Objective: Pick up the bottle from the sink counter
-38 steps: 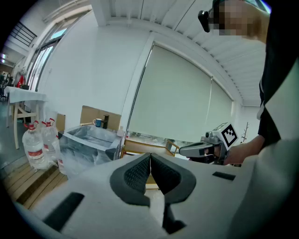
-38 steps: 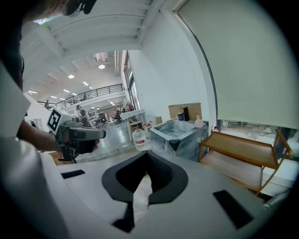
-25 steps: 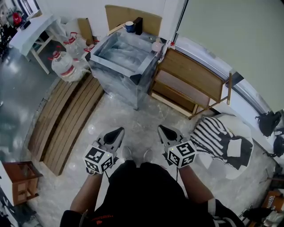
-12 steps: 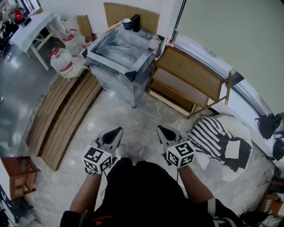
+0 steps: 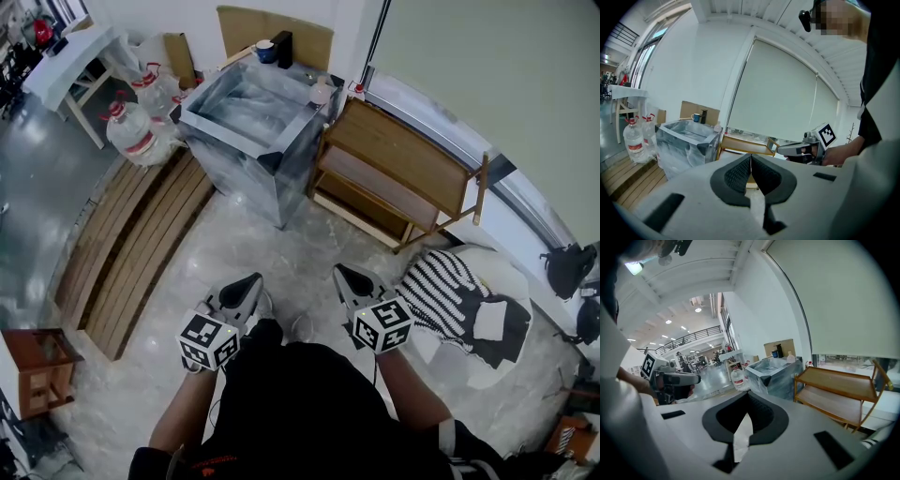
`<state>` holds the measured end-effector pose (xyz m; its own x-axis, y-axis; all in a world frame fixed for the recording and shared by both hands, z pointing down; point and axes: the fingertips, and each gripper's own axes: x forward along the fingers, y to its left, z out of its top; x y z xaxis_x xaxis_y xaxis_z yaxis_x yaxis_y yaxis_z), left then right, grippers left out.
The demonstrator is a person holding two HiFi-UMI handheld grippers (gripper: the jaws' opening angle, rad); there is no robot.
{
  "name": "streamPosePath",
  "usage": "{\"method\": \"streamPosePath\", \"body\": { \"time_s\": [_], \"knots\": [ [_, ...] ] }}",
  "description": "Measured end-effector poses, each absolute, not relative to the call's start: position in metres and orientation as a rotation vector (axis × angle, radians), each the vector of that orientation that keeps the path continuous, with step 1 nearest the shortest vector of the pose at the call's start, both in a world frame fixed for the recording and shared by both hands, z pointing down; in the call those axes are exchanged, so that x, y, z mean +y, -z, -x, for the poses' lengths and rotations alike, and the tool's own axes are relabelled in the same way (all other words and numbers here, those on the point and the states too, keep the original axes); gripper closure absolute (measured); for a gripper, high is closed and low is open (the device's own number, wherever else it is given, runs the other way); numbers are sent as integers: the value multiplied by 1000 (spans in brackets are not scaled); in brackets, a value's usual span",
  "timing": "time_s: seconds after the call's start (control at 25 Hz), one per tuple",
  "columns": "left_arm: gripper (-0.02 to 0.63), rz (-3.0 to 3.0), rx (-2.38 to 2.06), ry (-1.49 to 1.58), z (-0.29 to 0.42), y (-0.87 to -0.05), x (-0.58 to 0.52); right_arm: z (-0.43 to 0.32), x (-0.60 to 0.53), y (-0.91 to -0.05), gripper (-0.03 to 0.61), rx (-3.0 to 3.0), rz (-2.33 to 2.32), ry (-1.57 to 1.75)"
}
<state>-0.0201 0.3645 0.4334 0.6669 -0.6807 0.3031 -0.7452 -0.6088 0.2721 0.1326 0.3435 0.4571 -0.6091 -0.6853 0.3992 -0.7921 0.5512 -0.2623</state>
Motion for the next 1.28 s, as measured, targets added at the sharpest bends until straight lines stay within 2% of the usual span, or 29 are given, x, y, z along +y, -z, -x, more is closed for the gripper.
{"method": "streamPosePath", "body": {
  "time_s": [0.64,1.28],
  "knots": [
    [592,-2516,-1137,-181,27,-435,286,-132,275,-454,575,-2524,-1235,-580],
    [592,-2507,-1048,-218,88,-459,116,-65,123,-484,575,-2451,-1246,-673]
  ]
}}
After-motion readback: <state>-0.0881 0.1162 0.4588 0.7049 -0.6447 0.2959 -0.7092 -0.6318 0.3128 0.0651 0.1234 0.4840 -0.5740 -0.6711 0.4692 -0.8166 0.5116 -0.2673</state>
